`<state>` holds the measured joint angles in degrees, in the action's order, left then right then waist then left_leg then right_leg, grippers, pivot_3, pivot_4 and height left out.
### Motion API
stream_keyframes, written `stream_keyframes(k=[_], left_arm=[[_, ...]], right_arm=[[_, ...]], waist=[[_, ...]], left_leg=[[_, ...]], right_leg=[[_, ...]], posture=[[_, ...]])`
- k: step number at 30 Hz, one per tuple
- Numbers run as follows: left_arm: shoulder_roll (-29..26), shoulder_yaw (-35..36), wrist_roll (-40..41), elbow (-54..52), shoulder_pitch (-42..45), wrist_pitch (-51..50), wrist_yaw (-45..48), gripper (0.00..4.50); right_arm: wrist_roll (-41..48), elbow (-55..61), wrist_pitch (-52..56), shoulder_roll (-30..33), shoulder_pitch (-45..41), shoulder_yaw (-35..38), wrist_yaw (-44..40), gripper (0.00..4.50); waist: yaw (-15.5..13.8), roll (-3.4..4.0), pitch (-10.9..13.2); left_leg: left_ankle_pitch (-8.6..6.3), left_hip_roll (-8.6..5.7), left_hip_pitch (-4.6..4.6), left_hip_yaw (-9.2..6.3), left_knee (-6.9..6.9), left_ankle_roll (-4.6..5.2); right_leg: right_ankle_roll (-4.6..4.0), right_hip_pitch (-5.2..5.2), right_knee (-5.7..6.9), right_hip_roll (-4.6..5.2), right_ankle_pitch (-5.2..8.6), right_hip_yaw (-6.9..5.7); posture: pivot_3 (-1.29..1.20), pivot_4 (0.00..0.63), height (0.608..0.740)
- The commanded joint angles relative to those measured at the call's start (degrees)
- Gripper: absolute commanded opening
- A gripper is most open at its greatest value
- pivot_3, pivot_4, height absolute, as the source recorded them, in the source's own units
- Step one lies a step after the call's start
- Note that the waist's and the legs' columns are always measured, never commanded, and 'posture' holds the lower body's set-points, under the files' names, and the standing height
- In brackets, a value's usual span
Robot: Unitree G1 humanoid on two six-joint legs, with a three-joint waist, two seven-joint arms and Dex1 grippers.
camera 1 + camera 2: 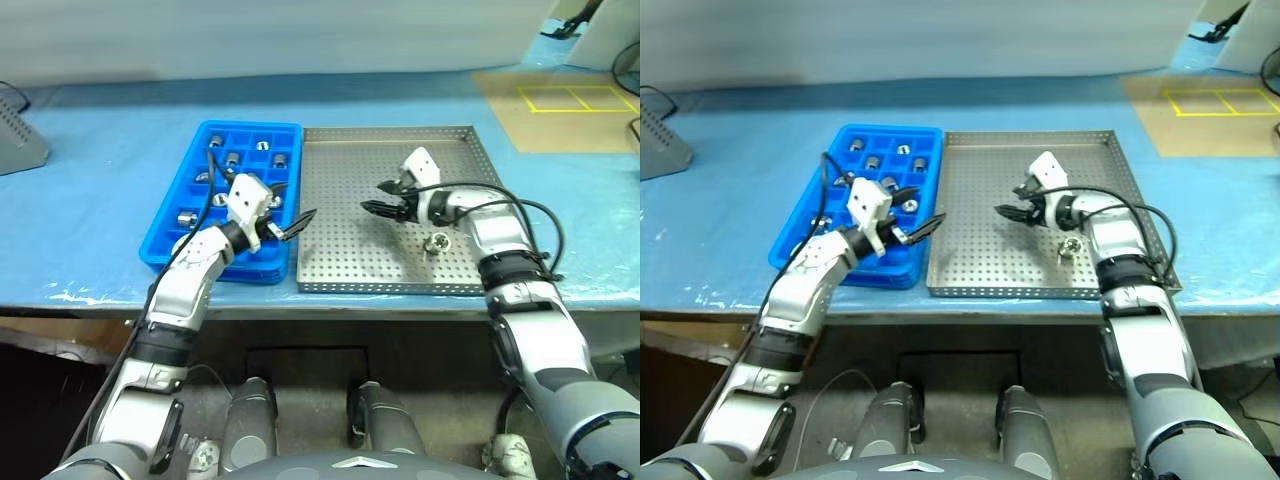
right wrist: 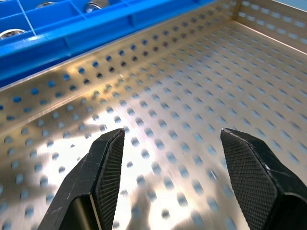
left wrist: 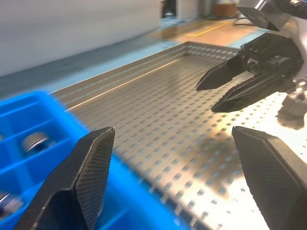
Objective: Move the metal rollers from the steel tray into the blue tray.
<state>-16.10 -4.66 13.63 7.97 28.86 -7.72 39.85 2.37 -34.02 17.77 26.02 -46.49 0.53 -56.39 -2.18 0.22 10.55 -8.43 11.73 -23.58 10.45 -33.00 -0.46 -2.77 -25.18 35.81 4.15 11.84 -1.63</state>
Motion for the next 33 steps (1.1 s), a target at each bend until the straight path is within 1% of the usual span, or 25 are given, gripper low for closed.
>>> stream_keyframes(k=[1,4,6,8,12,15,18,19,21,24,26,27,30,33], left_arm=[[1.2,-1.1,0.0,2.1,2.8,2.4,2.2,4.13],[2.2,-1.8,-0.3,4.4,4.2,3.3,3.6,4.13],[2.7,-2.0,-0.4,5.3,4.6,3.9,4.2,4.13],[3.1,-1.9,-0.5,5.8,4.9,4.3,4.6,4.13],[3.1,-1.7,-0.6,5.6,4.9,4.3,4.8,4.13],[2.5,-1.2,-0.7,4.5,4.4,3.7,4.4,4.13],[1.2,-0.6,-0.9,2.0,3.3,2.4,3.7,4.13],[0.9,-0.4,-0.7,1.1,2.9,2.0,3.4,4.13],[0.1,0.1,-0.4,-1.1,2.1,0.8,2.7,4.13],[-1.4,1.4,-0.4,-5.0,0.3,-1.0,0.9,4.13],[-2.5,2.7,-0.2,-8.5,-1.4,-2.5,-0.6,4.13],[-3.1,3.4,-0.1,-10.1,-2.2,-3.2,-1.4,4.13],[-5.1,5.3,-0.6,-14.5,-5.2,-5.0,-3.6,4.13],[-6.9,8.4,-0.8,-21.2,-11.3,-7.2,-6.9,4.13]], right_arm=[[3.0,12.1,6.6,2.8,3.8,1.5,0.5,3.26],[4.7,19.4,12.5,5.6,8.5,1.5,0.0,3.26],[5.0,22.5,14.9,7.0,11.1,0.8,-0.4,3.26],[5.1,22.9,16.3,7.1,12.7,0.7,1.1,3.26],[-1.5,18.9,16.7,8.5,15.3,-5.8,4.9,3.26],[0.4,18.7,16.3,6.9,14.7,-4.9,5.7,2.62],[1.8,18.8,15.0,5.5,12.8,-4.2,5.7,1.67],[2.8,18.9,14.1,4.7,11.9,-3.4,5.7,1.53],[5.7,18.8,13.0,1.5,8.2,-1.2,6.3,1.53],[8.2,16.9,11.3,-2.4,3.0,-0.9,5.6,1.53],[8.7,14.0,9.7,-4.6,-0.2,-2.2,4.5,1.53],[8.8,12.3,8.6,-5.7,-1.7,-2.9,3.7,1.53],[8.5,6.9,5.2,-8.9,-5.6,-5.2,0.5,1.53],[7.2,1.7,1.6,-11.2,-8.1,-9.6,-6.2,1.53]], waist=[[1.3,-0.01,0.0],[2.8,-0.02,0.0],[3.2,-0.02,0.0],[3.6,-0.03,0.0],[4.2,-0.11,-0.1],[4.5,-0.28,-0.2],[4.7,-0.3,-0.2],[4.7,-0.3,-0.2],[4.7,-0.29,-0.2],[4.4,-0.28,-0.2],[4.0,-0.28,-0.2],[3.7,-0.29,-0.2],[2.3,-0.3,-0.2],[0.7,-0.31,-0.2]], left_leg=[[-0.01,-0.02,0.06,0.02,-0.01,0.02],[-0.02,0.03,0.19,0.17,-0.03,0.0],[-0.02,0.05,0.31,0.5,-0.02,0.0],[-0.02,0.06,0.42,0.59,-0.02,0.0],[-0.04,0.05,0.43,0.63,-0.07,0.04],[-0.07,0.06,0.46,0.65,-0.07,0.08],[-0.09,0.06,0.48,0.65,-0.07,0.1],[-0.09,0.07,0.49,0.65,-0.07,0.1],[-0.09,0.09,0.49,0.65,-0.05,0.1],[-0.08,0.1,0.36,0.67,-0.04,0.08],[-0.07,0.12,0.35,0.67,-0.04,0.08],[-0.08,0.12,0.36,0.67,-0.02,0.08],[-0.08,0.15,0.37,0.65,0.05,0.07],[-0.07,0.17,0.36,0.6,0.18,0.06]], right_leg=[[0.02,0.02,0.0,-0.02,-0.02,0.04],[0.01,0.13,-0.03,-0.17,-0.03,0.09],[0.01,0.22,-0.03,-0.2,-0.03,0.12],[0.01,0.29,-0.06,-0.21,-0.04,0.18],[0.03,0.34,-0.09,-0.2,-0.04,0.21],[0.04,0.42,-0.16,-0.19,-0.05,0.21],[0.04,0.44,-0.19,-0.2,-0.05,0.22],[0.03,0.44,-0.19,-0.21,-0.05,0.22],[0.03,0.38,-0.15,-0.22,-0.05,0.21],[-0.03,0.16,-0.05,-0.21,-0.09,0.23],[-0.04,0.17,-0.05,-0.2,-0.09,0.21],[-0.04,0.19,-0.06,-0.19,-0.09,0.2],[-0.06,0.2,-0.1,-0.18,-0.08,0.16],[-0.06,0.15,-0.14,-0.12,-0.07,0.15]], posture=[[-0.36,0.15,0.74],[-0.39,0.15,0.74],[-0.41,0.15,0.74],[-0.41,0.15,0.74],[-0.39,0.15,0.74],[-0.37,0.15,0.74],[-0.33,0.15,0.74],[-0.32,0.15,0.74],[-0.29,0.15,0.74],[-0.21,0.15,0.74],[-0.17,0.15,0.74],[-0.1,0.15,0.74],[-0.01,0.15,0.74],[0.1,0.15,0.74]])
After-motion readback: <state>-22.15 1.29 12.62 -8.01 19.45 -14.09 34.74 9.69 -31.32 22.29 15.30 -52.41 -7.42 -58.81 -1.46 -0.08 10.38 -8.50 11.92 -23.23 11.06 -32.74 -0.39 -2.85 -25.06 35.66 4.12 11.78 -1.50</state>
